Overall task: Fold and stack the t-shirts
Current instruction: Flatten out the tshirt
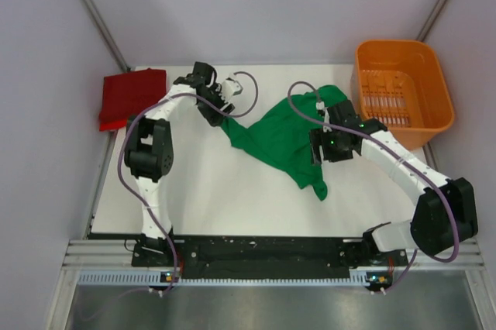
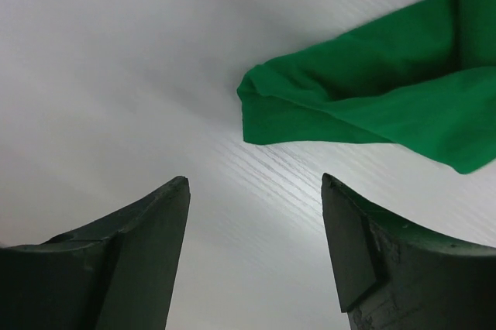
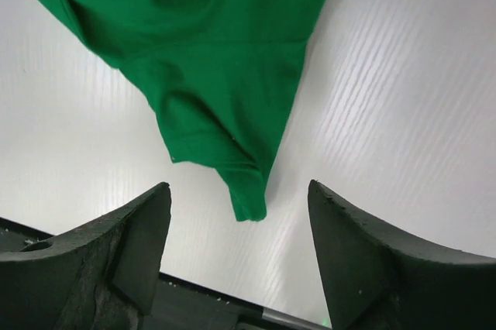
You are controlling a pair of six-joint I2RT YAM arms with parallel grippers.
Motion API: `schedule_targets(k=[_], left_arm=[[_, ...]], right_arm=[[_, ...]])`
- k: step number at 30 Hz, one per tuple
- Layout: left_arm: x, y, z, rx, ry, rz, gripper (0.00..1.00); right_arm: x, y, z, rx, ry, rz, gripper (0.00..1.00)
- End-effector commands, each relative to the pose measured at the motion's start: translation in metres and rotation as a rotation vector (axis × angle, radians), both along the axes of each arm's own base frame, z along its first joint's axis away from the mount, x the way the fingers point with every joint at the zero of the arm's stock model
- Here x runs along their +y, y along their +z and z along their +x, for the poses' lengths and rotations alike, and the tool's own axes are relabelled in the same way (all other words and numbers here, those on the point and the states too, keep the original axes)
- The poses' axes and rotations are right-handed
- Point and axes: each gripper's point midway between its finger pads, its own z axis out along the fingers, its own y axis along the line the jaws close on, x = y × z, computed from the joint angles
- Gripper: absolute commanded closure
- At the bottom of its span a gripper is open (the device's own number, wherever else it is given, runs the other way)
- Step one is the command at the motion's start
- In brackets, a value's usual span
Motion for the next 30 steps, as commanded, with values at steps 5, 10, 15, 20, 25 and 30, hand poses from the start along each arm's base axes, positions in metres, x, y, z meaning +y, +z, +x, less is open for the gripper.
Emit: schedule_targets(k=[5,10,15,20,25,30], left_arm=[[-0.023,0.002,0.038,-0.052,-0.007,-0.100,0.25],[-0.028,-0.024,0.033,0.030,-0.022,-0.104,0.27],[-0.027,-0.046,0.026,0.088,-0.022,-0.091,0.29],[-0.034,-0.057,0.015,0.146,-0.044,-0.091,0.38],[-0.040,-0.063,-0.002,0.210,-0.088,-0.095,0.75],[-0.024,-0.026,0.004,0.174,-0.004,-0.045,1.00]], right_arm=[[0.016,-0.041,-0.050,0.156,0.000,0.055,0.28],[0.027,-0.064,-0.050,0.185,0.004,0.096,0.28],[0.015,-0.091,-0.052,0.224,-0.012,0.015,0.29],[0.000,-0.106,-0.052,0.242,-0.034,-0.076,0.37],[-0.002,-0.101,-0.042,0.213,-0.032,-0.098,0.77],[-0.020,-0.053,-0.012,0.060,-0.042,-0.192,1.00]])
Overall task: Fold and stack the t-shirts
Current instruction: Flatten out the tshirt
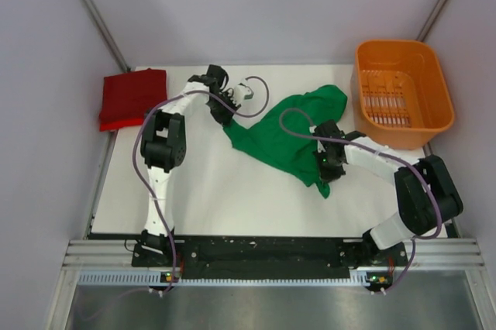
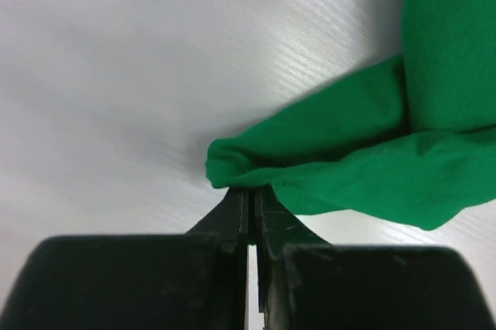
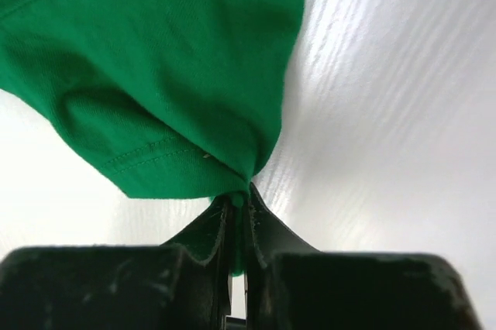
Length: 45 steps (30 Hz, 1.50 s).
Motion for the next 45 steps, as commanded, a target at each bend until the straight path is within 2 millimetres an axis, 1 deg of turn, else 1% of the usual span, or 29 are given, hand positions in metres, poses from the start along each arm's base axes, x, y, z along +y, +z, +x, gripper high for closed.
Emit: schedule_targets(k=[1,3,4,5,6,7,8,9,11,12,13,14,16,18,20,23,25,27,29,30,32,34,36,39,41,42,43,44,45], left_arm=[[0.014,0.045,0.006,-0.058,0.067,0.039,1.00],[0.032,0.087,0.015,-0.193,0.114,0.094,1.00],[0.041,0.109,0.016,-0.256,0.138,0.121,1.00],[0.051,0.132,0.020,-0.330,0.175,0.148,1.00],[0.061,0.151,0.019,-0.385,0.199,0.170,1.00],[0.069,0.174,0.016,-0.441,0.218,0.185,1.00],[0.083,0.198,0.012,-0.499,0.257,0.232,1.00],[0.091,0.218,0.008,-0.544,0.275,0.253,1.00],[0.105,0.261,-0.006,-0.631,0.306,0.274,1.00],[0.112,0.286,-0.015,-0.683,0.320,0.283,1.00],[0.119,0.309,-0.025,-0.731,0.335,0.292,1.00],[0.124,0.327,-0.034,-0.771,0.340,0.298,1.00],[0.136,0.363,-0.054,-0.859,0.360,0.314,1.00],[0.150,0.396,-0.078,-0.939,0.388,0.335,1.00],[0.161,0.424,-0.102,-0.994,0.420,0.339,1.00],[0.172,0.459,-0.141,-1.049,0.454,0.314,1.00],[0.178,0.477,-0.165,-1.083,0.467,0.293,1.00],[0.183,0.491,-0.185,-1.114,0.476,0.276,1.00],[0.186,0.494,-0.199,-1.123,0.483,0.268,1.00],[0.187,0.492,-0.203,-1.114,0.482,0.267,1.00],[0.185,0.485,-0.202,-1.092,0.471,0.263,1.00],[0.181,0.478,-0.194,-1.077,0.466,0.262,1.00],[0.177,0.463,-0.175,-1.052,0.447,0.283,1.00],[0.173,0.448,-0.135,-1.051,0.452,0.333,1.00],[0.172,0.443,-0.104,-1.072,0.470,0.372,1.00],[0.172,0.447,-0.089,-1.104,0.490,0.386,1.00],[0.172,0.454,-0.067,-1.155,0.525,0.400,1.00],[0.173,0.460,-0.052,-1.193,0.552,0.417,1.00],[0.176,0.473,-0.040,-1.256,0.597,0.431,1.00]], right_arm=[[-0.013,0.065,0.049,-0.226,0.004,-0.078,1.00],[-0.025,0.104,0.067,-0.328,-0.014,-0.095,1.00],[-0.031,0.126,0.076,-0.379,-0.026,-0.097,1.00],[-0.040,0.145,0.081,-0.418,-0.039,-0.116,1.00],[-0.051,0.169,0.089,-0.474,-0.060,-0.127,1.00],[-0.059,0.198,0.096,-0.544,-0.079,-0.131,1.00],[-0.068,0.218,0.100,-0.592,-0.091,-0.146,1.00],[-0.076,0.242,0.103,-0.650,-0.108,-0.160,1.00],[-0.091,0.285,0.106,-0.757,-0.118,-0.208,1.00],[-0.097,0.308,0.106,-0.812,-0.129,-0.227,1.00],[-0.102,0.325,0.105,-0.851,-0.135,-0.245,1.00],[-0.105,0.344,0.104,-0.897,-0.140,-0.254,1.00],[-0.110,0.375,0.101,-0.968,-0.130,-0.272,1.00],[-0.116,0.399,0.097,-1.022,-0.111,-0.309,1.00],[-0.123,0.420,0.088,-1.066,-0.103,-0.341,1.00],[-0.126,0.445,0.072,-1.131,-0.083,-0.338,1.00],[-0.126,0.459,0.057,-1.178,-0.064,-0.318,1.00],[-0.122,0.468,0.041,-1.218,-0.027,-0.281,1.00],[-0.111,0.469,0.029,-1.247,0.043,-0.223,1.00],[-0.103,0.468,0.025,-1.255,0.086,-0.189,1.00],[-0.092,0.466,0.025,-1.260,0.144,-0.145,1.00],[-0.082,0.456,0.044,-1.222,0.168,-0.134,1.00],[-0.077,0.442,0.073,-1.173,0.174,-0.156,1.00],[-0.073,0.429,0.130,-1.132,0.156,-0.205,1.00],[-0.073,0.434,0.171,-1.150,0.113,-0.209,1.00],[-0.073,0.440,0.191,-1.167,0.091,-0.207,1.00],[-0.074,0.444,0.212,-1.182,0.064,-0.208,1.00],[-0.076,0.460,0.225,-1.225,0.032,-0.208,1.00],[-0.079,0.476,0.239,-1.271,0.000,-0.219,1.00]])
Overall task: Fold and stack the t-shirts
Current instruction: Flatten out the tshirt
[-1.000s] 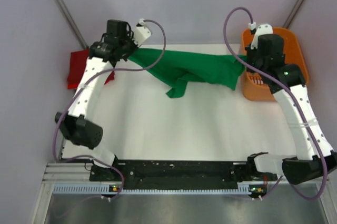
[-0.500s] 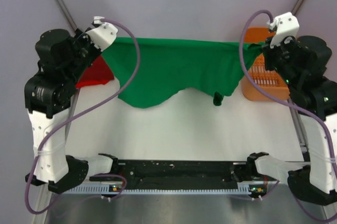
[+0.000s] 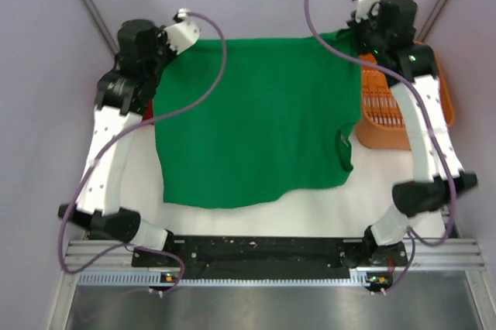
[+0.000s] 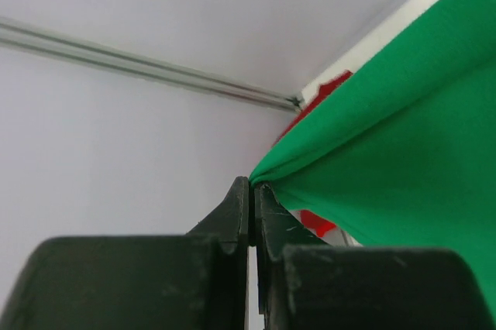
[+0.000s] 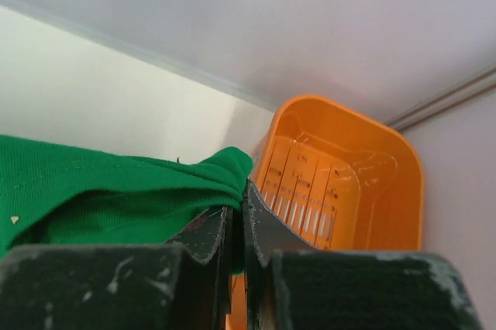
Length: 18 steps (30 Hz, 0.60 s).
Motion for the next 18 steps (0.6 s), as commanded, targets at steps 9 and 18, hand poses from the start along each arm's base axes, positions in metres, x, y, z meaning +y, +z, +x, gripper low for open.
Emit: schedule_targets(k=[9,18], left_arm=[[0.032,0.133,0.114,-0.596,0.307,0.134,1.00],[0.016,0.067,0.118,-0.401,0.164,0.185,1.00]], right_arm=[[-0.061,0.189,0.064,-0.668,-0.289,0.102,1.00],[-0.050,0.115,0.022,-0.418,-0.169,-0.029,1.00]])
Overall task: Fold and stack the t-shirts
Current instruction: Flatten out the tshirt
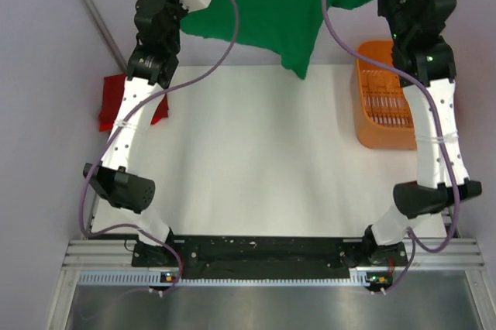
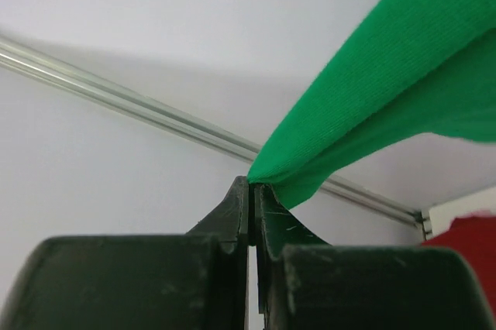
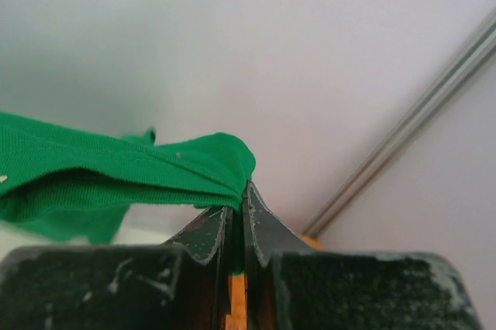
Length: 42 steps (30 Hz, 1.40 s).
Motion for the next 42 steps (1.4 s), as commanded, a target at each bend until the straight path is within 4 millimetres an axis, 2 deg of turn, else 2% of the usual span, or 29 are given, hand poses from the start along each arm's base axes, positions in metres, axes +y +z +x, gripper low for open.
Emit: schedule_targets(k=[1,2,4,6,8,9,11,14,15,17,18,20,21,22,24,25,30,32,34,35,37,40,42], left_arm=[[0.022,-0.042,-0.023,0.131,0.033,0.009,1.00],[0.022,-0.068,-0.024,0.196,0.030,0.023,1.00],[0.025,-0.109,-0.037,0.296,0.028,0.048,1.00],[0.030,-0.156,-0.049,0.410,0.039,0.058,1.00],[0.034,-0.209,-0.064,0.554,0.045,0.056,1.00],[0.035,-0.237,-0.075,0.634,0.045,0.054,1.00],[0.037,-0.291,-0.096,0.777,0.033,0.069,1.00],[0.041,-0.366,-0.131,0.953,0.009,0.104,1.00],[0.046,-0.395,-0.146,1.022,0.014,0.123,1.00],[0.056,-0.432,-0.169,1.106,0.037,0.155,1.00],[0.060,-0.444,-0.178,1.134,0.046,0.162,1.00],[0.069,-0.464,-0.198,1.190,0.063,0.183,1.00],[0.073,-0.468,-0.203,1.195,0.071,0.184,1.00],[0.076,-0.472,-0.208,1.206,0.076,0.186,1.00],[0.081,-0.478,-0.216,1.226,0.086,0.182,1.00],[0.084,-0.478,-0.218,1.228,0.093,0.174,1.00],[0.088,-0.481,-0.228,1.256,0.095,0.132,1.00],[0.089,-0.482,-0.230,1.260,0.097,0.121,1.00],[0.090,-0.482,-0.230,1.259,0.098,0.114,1.00],[0.090,-0.483,-0.231,1.262,0.096,0.113,1.00],[0.090,-0.483,-0.230,1.260,0.095,0.107,1.00],[0.088,-0.481,-0.228,1.249,0.097,0.090,1.00],[0.088,-0.481,-0.229,1.251,0.095,0.086,1.00]], right_arm=[[-0.009,-0.050,-0.045,0.126,0.011,-0.082,1.00],[0.001,-0.073,-0.056,0.174,0.055,-0.119,1.00],[0.043,-0.145,-0.078,0.321,0.213,-0.269,1.00],[0.083,-0.224,-0.112,0.478,0.375,-0.385,1.00],[0.107,-0.292,-0.142,0.642,0.467,-0.419,1.00],[0.115,-0.319,-0.156,0.718,0.492,-0.425,1.00],[0.125,-0.386,-0.188,0.897,0.526,-0.466,1.00],[0.152,-0.455,-0.240,1.088,0.626,-0.533,0.97],[0.159,-0.471,-0.256,1.145,0.653,-0.545,0.94],[0.169,-0.500,-0.284,1.256,0.687,-0.588,0.89],[0.171,-0.512,-0.299,1.322,0.705,-0.617,0.86],[0.174,-0.527,-0.326,1.425,0.738,-0.683,0.81],[0.174,-0.535,-0.339,1.475,0.753,-0.743,0.77],[0.178,-0.537,-0.352,1.521,0.803,-0.753,0.72],[0.184,-0.534,-0.365,1.570,0.853,-0.755,0.58],[0.188,-0.528,-0.366,1.576,0.864,-0.735,0.50],[0.216,-0.471,-0.365,1.450,0.984,-0.564,0.41],[0.215,-0.452,-0.349,1.395,0.950,-0.426,0.38],[0.202,-0.444,-0.317,1.391,0.816,-0.229,0.38],[0.188,-0.446,-0.293,1.392,0.698,-0.116,0.39],[0.147,-0.458,-0.247,1.378,0.382,0.073,0.45],[0.111,-0.477,-0.213,1.352,0.142,0.248,0.47],[0.090,-0.487,-0.192,1.279,0.015,0.257,0.43]])
